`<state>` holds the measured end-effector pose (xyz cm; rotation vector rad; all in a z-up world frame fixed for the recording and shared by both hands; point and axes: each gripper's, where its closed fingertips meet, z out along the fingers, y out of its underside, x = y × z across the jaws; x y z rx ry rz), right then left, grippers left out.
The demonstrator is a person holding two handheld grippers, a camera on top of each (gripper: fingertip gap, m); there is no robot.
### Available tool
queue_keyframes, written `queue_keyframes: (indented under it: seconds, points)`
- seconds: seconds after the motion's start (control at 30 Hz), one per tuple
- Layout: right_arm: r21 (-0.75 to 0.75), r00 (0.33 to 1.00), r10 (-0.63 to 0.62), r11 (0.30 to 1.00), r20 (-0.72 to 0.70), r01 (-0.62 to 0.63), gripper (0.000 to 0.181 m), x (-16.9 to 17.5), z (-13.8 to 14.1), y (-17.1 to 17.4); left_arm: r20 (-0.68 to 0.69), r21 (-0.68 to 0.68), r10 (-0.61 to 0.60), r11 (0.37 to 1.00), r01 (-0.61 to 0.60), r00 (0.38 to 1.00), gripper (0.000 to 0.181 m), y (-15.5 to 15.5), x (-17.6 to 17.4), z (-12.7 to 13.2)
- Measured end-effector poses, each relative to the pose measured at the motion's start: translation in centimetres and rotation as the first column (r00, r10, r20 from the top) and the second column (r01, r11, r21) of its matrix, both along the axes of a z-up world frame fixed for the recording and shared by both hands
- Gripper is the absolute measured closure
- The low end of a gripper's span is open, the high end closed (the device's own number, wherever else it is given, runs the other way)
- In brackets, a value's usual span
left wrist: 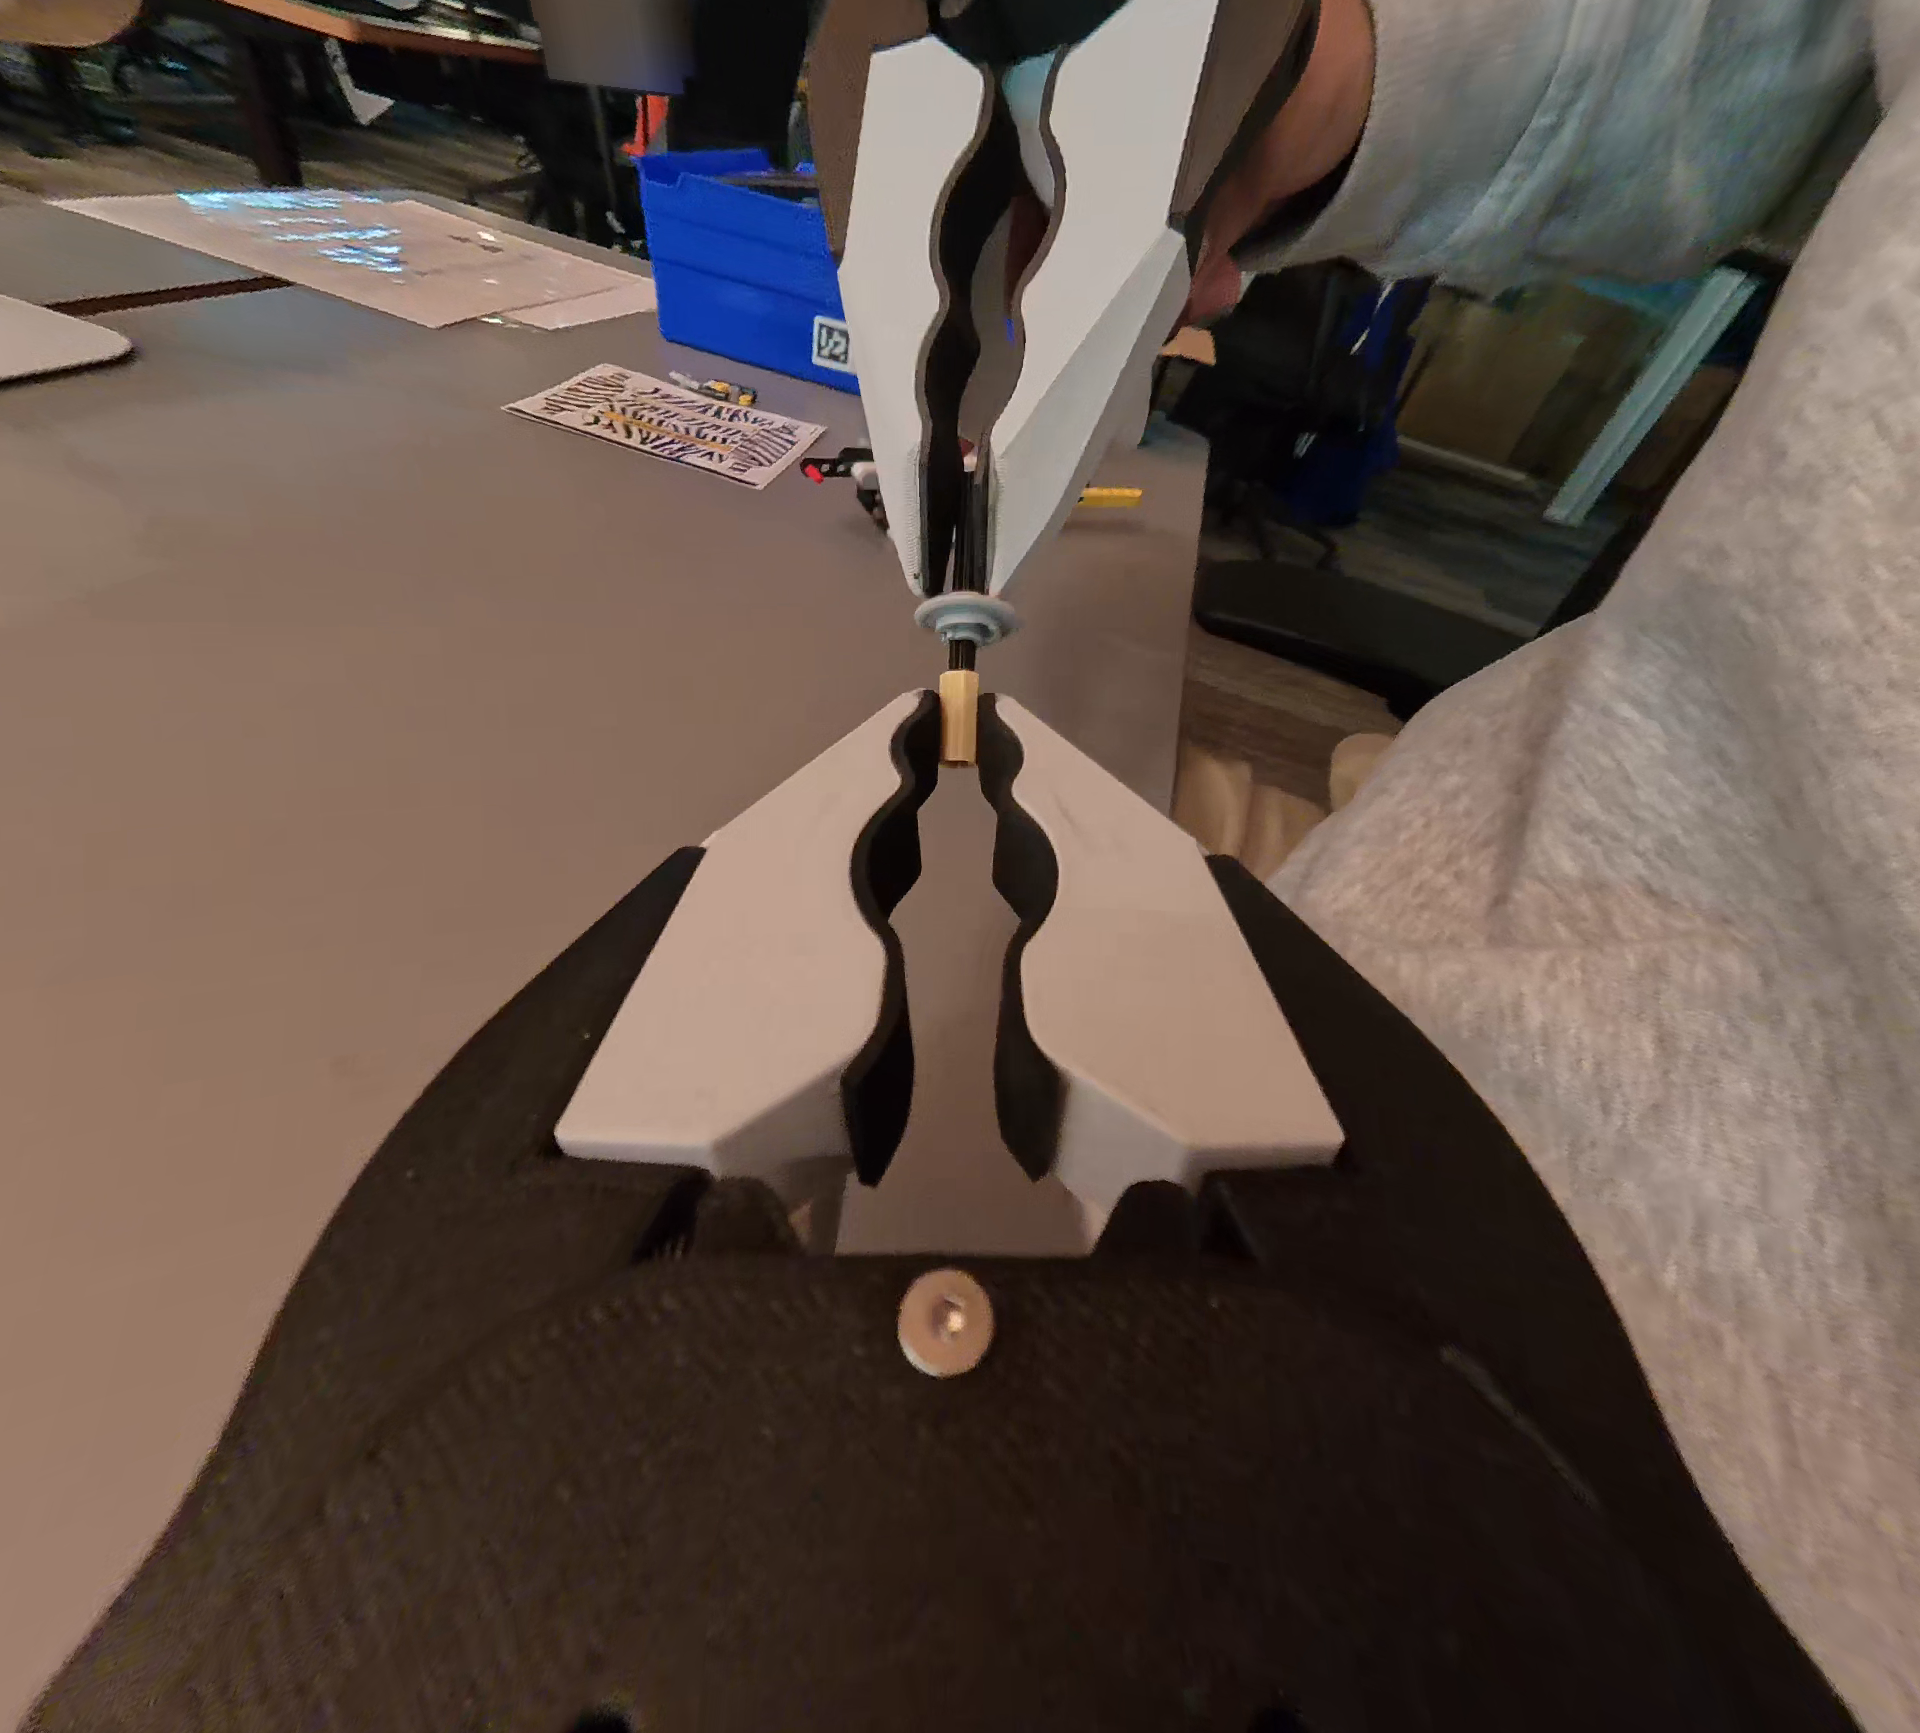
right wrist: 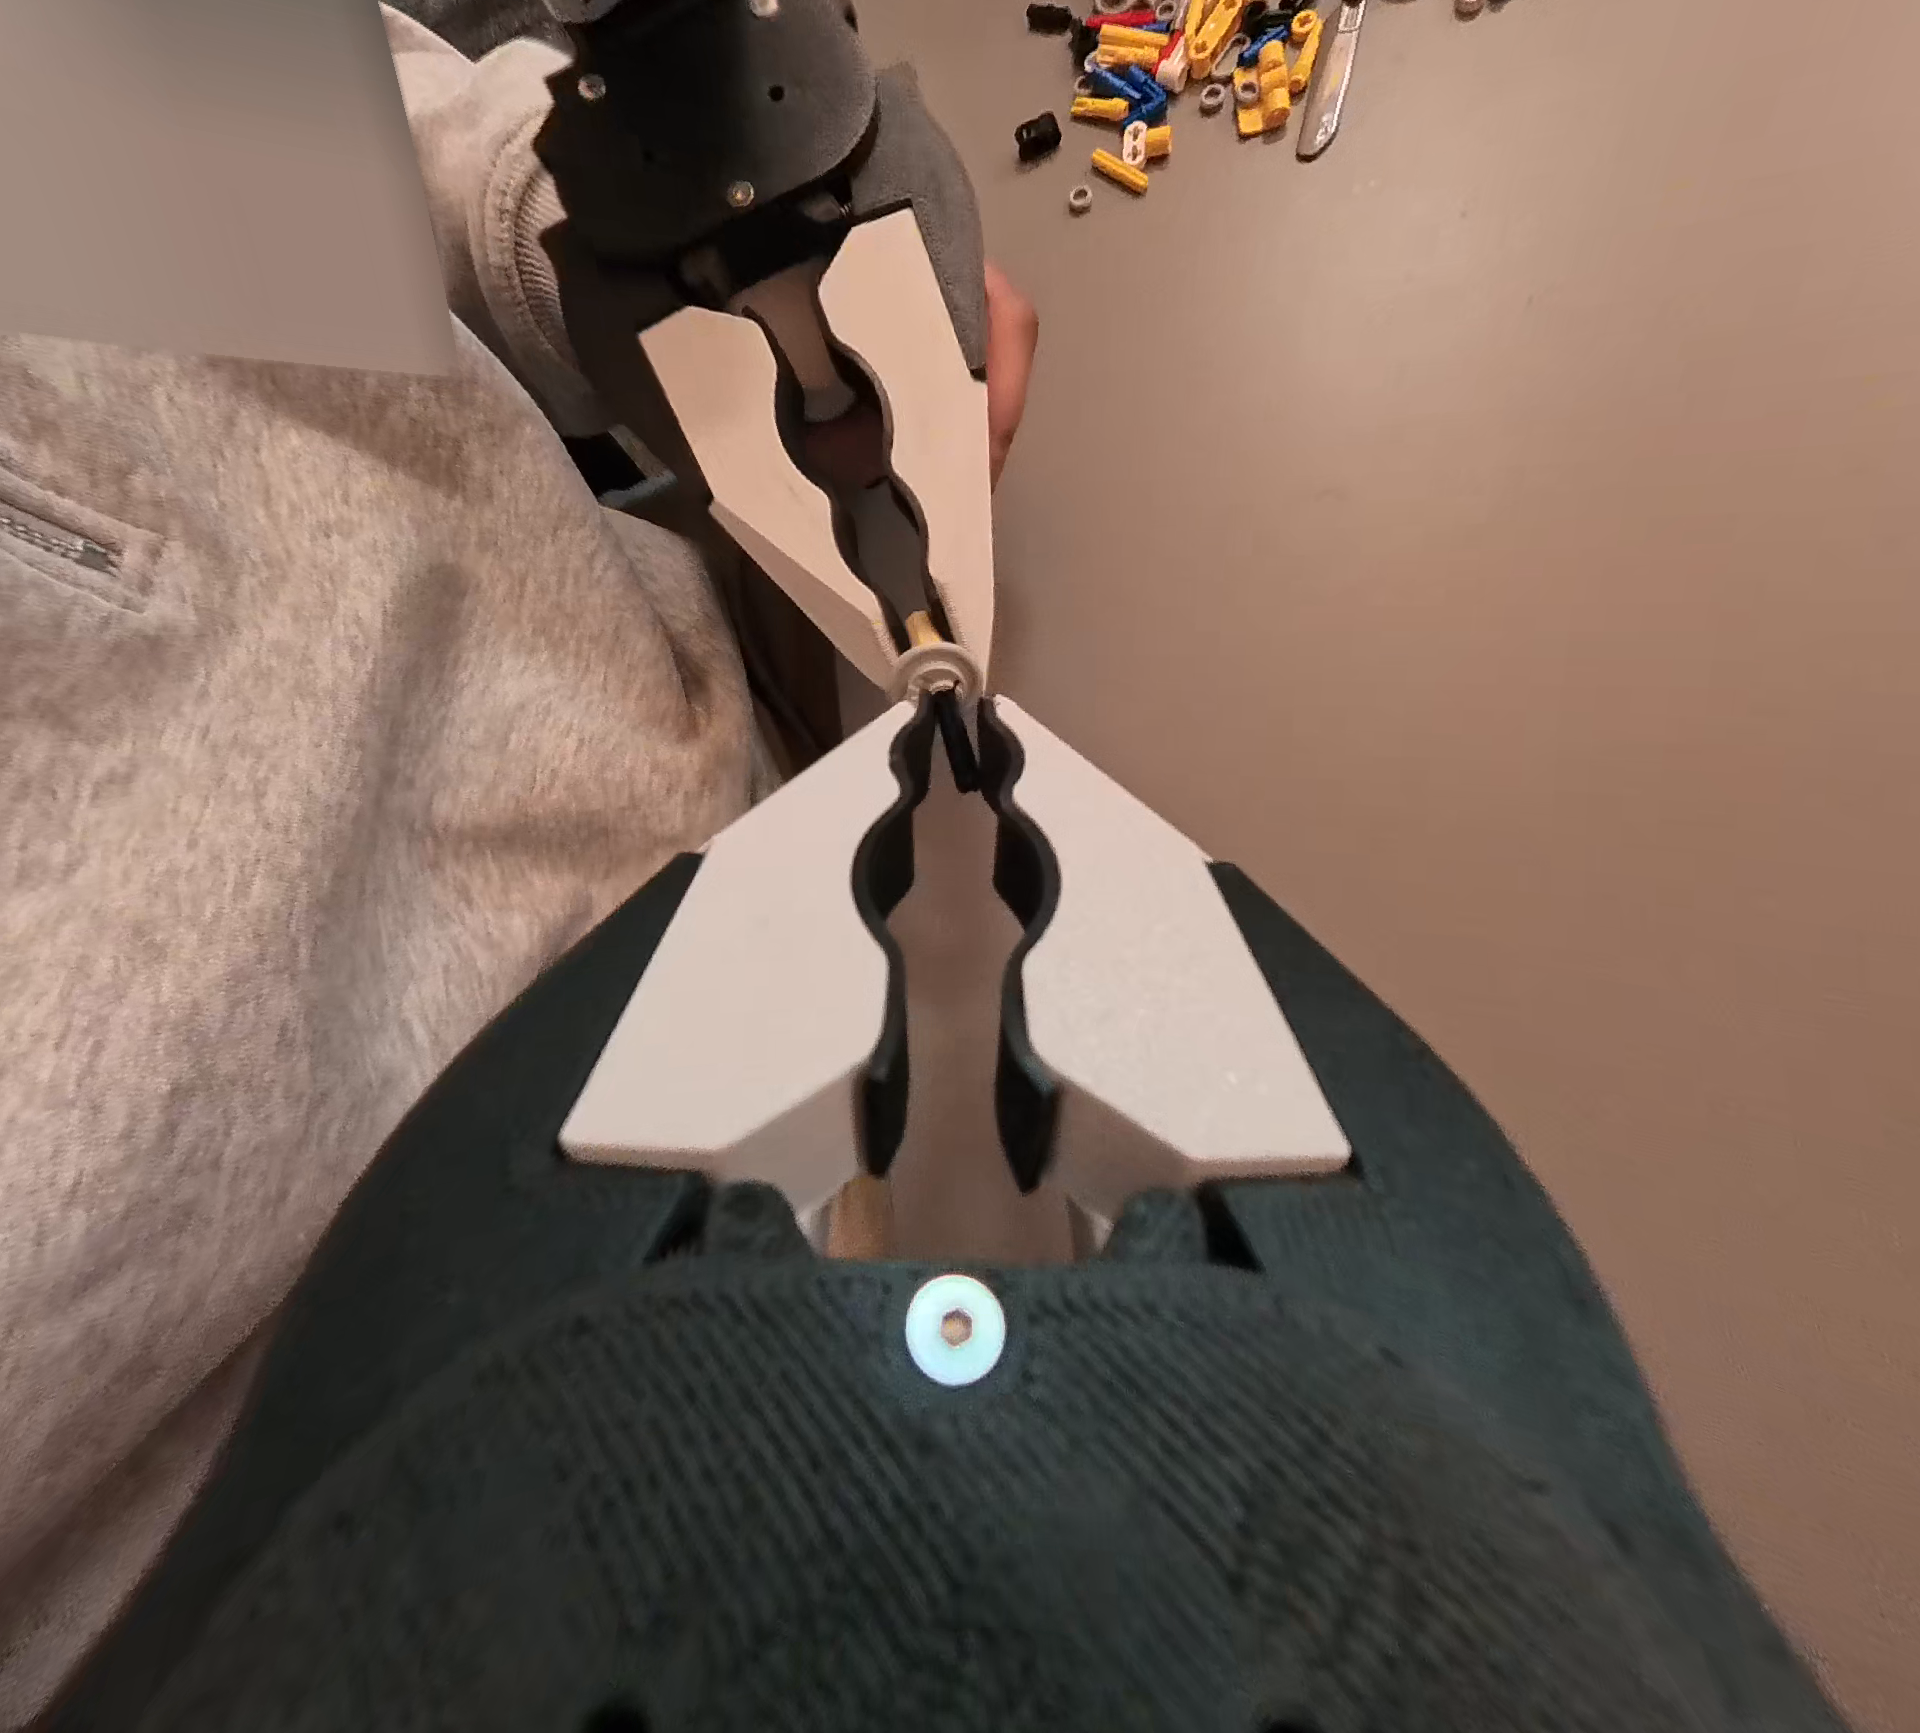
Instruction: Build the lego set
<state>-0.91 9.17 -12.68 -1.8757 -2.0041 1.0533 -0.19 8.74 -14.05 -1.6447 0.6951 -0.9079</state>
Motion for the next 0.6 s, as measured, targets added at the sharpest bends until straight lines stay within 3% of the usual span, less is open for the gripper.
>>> queue_keyframes:
  seconds: [0.2, 0.6]
  points:
    - [-0.114, 0.999, -0.013, 0.993, -0.048, 0.008, 0.174, -0.2, 1.3, -0.6, 0.083, -0.004, -0.038, 0.999, 0.038, 0.996, 0.178, -0.4, -0.1, 1.1]
    - [-0.105, 0.999, 0.022, 0.994, -0.043, -0.026, 0.178, -0.2, 1.4, -1.3, 0.056, 0.017, -0.063, 0.998, 0.062, 0.996, 0.179, -0.8, 0.4, 0.9]
